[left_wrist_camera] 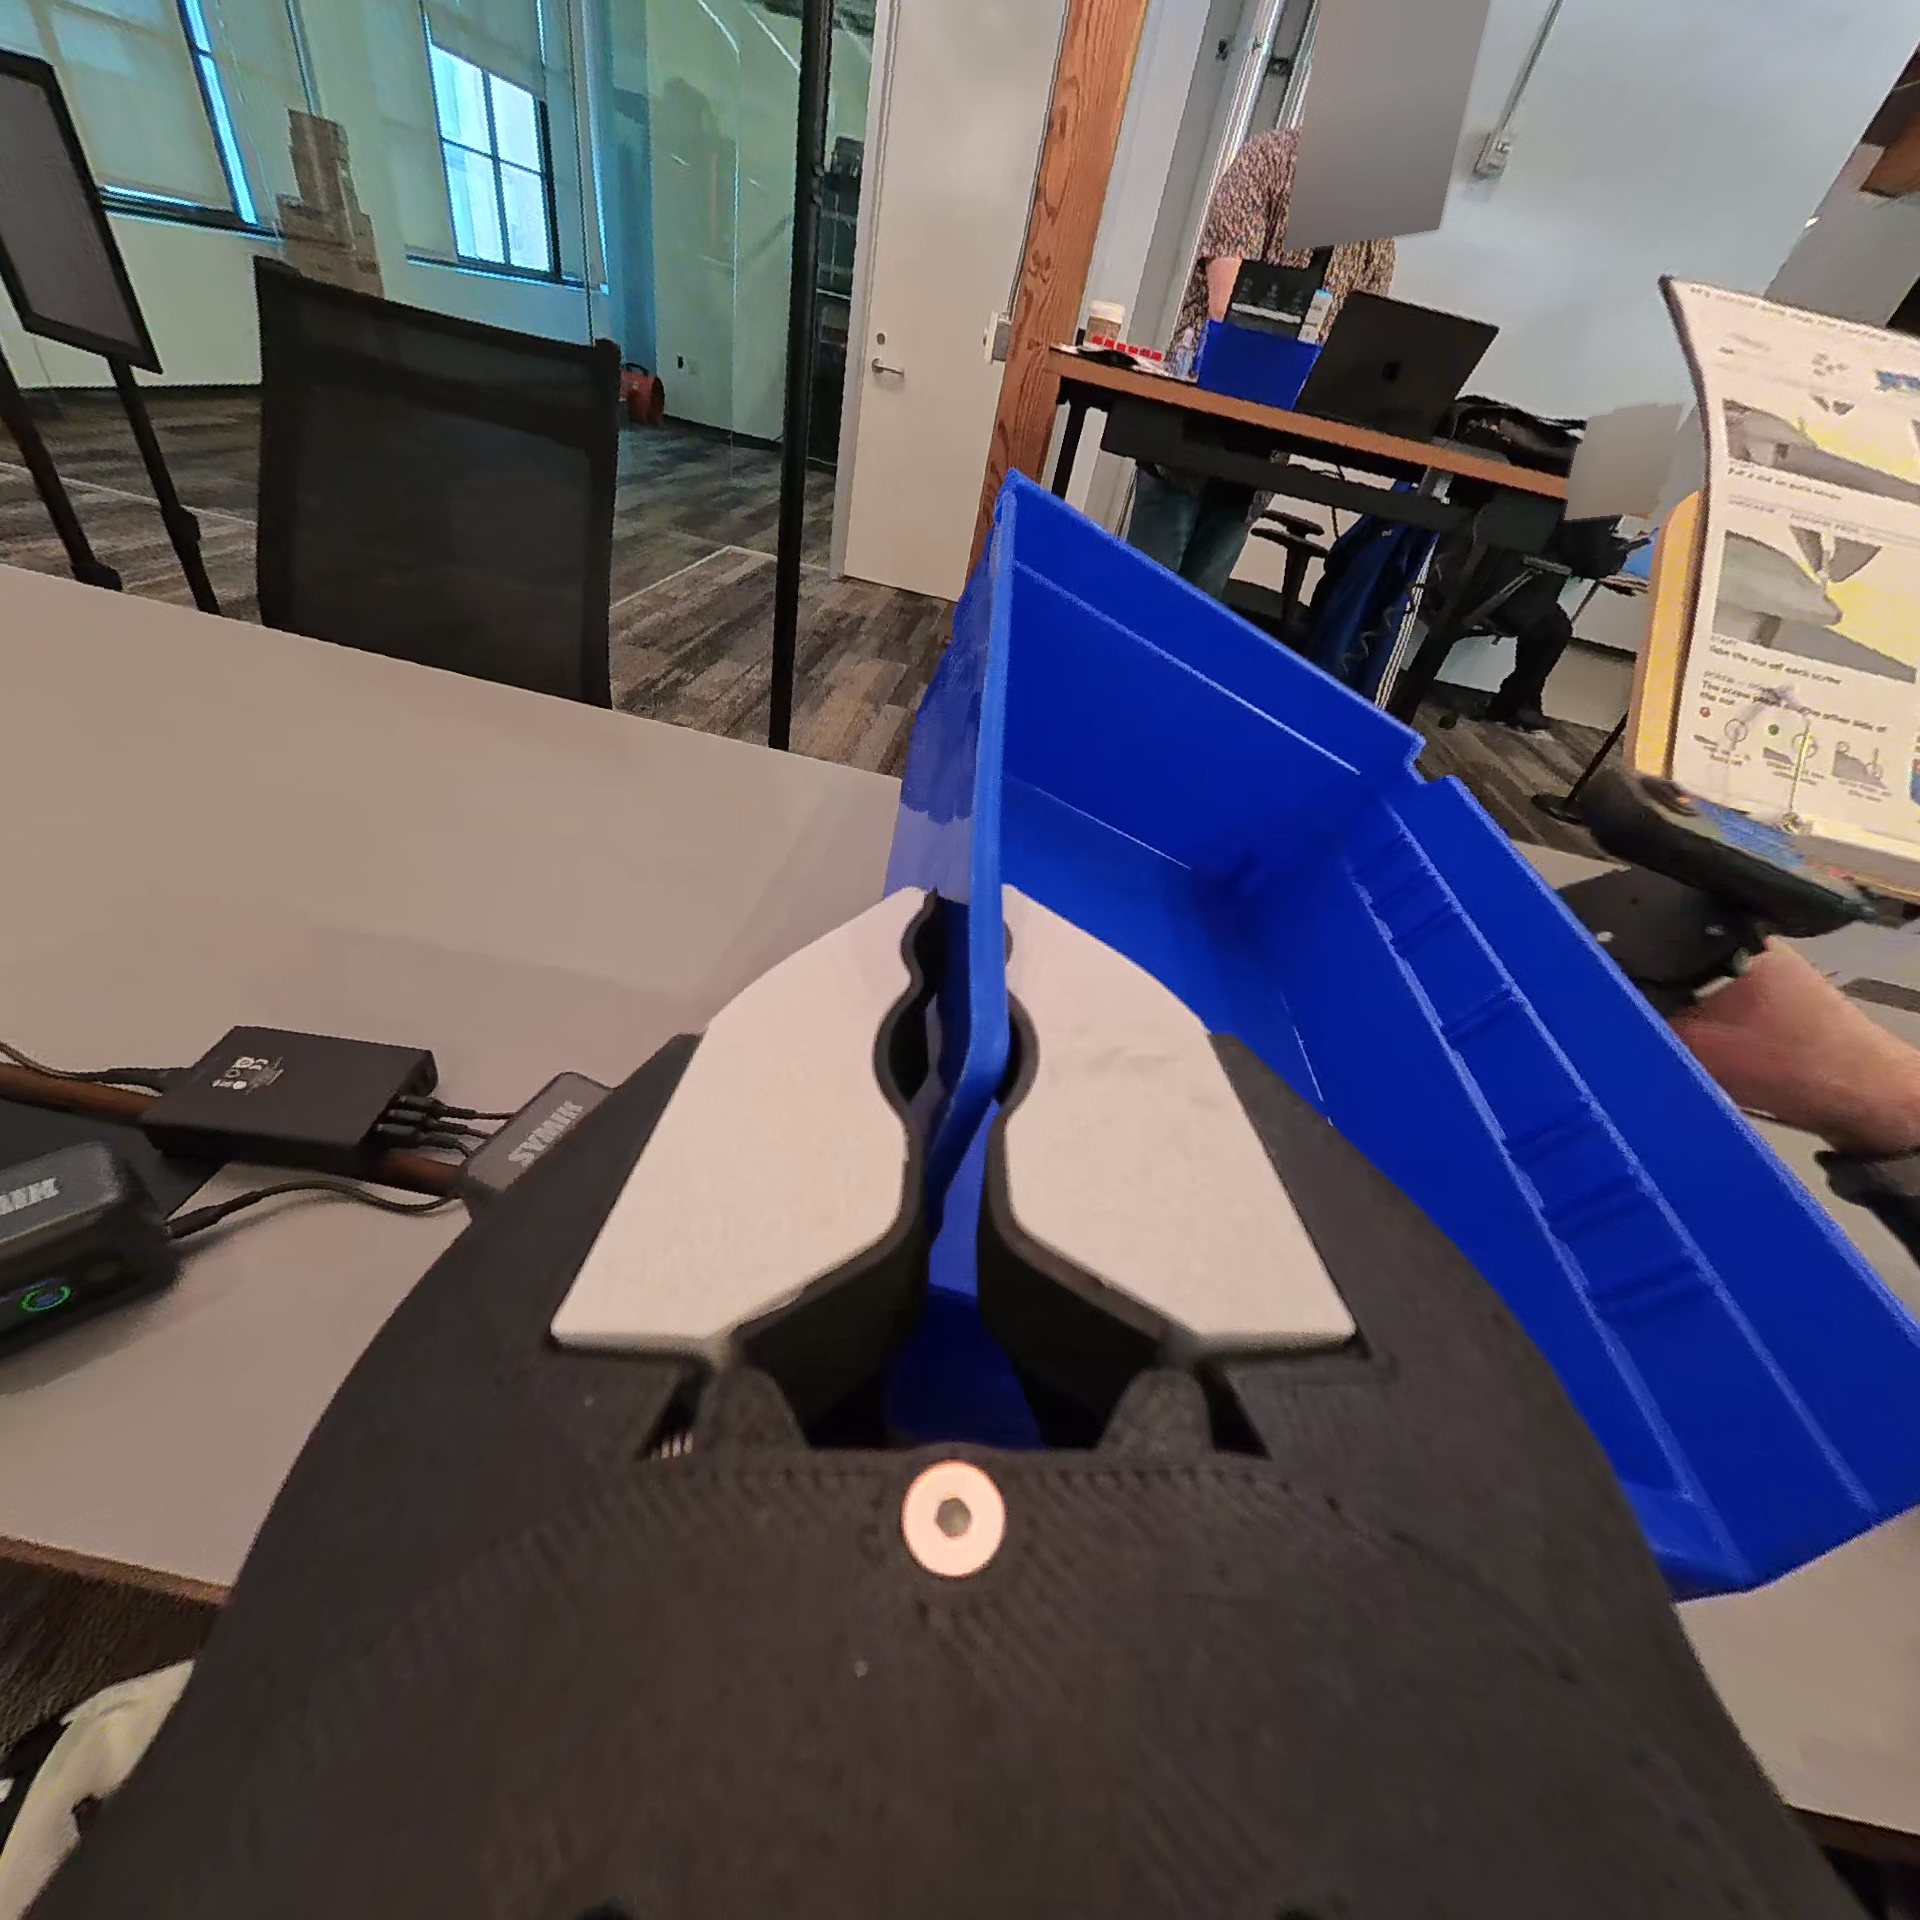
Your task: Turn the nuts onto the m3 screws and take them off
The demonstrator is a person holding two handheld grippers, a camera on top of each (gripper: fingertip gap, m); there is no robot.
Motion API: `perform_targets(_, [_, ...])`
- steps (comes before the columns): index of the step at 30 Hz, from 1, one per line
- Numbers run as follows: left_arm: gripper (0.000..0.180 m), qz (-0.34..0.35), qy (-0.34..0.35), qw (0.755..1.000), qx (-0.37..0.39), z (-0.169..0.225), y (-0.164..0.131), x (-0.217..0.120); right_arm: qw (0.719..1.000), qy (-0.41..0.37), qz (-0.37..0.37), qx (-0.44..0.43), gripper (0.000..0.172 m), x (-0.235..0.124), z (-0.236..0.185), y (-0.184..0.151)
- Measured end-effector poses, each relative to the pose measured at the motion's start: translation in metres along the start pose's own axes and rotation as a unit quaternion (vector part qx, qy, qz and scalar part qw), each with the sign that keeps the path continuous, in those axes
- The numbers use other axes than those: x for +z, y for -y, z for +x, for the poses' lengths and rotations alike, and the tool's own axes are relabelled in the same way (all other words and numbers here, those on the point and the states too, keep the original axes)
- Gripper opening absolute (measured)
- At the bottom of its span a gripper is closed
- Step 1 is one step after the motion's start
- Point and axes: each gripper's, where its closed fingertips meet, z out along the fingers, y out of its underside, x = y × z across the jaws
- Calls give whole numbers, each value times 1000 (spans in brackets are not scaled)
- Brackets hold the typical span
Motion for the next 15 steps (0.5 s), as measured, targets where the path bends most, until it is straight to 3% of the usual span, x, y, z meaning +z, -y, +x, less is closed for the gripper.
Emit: perform_targets(15, [4,25,-8,1000,-16,-1,13,-8,992,-83,-1,91,24,52,62,66])
